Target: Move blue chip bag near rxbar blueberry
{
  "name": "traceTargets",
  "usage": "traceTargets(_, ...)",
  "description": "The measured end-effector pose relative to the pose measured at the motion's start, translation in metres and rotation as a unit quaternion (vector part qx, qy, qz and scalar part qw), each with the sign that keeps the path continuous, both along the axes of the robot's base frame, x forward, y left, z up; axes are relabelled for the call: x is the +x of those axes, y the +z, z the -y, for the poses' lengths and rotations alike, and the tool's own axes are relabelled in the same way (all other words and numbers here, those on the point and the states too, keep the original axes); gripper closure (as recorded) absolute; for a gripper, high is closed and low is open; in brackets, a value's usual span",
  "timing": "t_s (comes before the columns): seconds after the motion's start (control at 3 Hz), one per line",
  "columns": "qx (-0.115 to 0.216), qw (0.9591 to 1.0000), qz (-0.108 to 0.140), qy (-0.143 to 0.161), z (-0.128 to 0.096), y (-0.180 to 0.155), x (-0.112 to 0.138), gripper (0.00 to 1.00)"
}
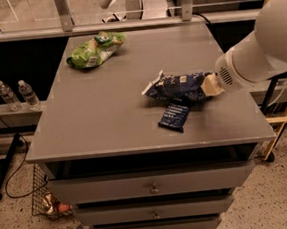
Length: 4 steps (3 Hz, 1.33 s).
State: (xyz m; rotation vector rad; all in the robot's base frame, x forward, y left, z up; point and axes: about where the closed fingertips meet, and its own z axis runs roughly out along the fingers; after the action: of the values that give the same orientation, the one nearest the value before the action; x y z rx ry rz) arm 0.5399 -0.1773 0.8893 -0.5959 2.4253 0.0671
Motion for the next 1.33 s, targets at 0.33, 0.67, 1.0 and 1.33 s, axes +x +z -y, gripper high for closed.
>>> traceTargets(0.33, 0.000, 1.0000, 0.000, 0.001, -0.0007, 0.0004, -0.0003, 0.59)
traceTargets(0.67, 0.000, 1.0000, 0.001, 0.001, -0.0013, 0.0007, -0.0006, 0.37)
traceTargets(1.0, -0.001, 1.0000, 0.001, 0.002, -0.0020, 0.0011, -0.0009, 0.12)
traceTargets(1.33, -0.001, 1.0000, 0.001, 0.002, -0.0027, 0.0014, -0.0012, 0.00)
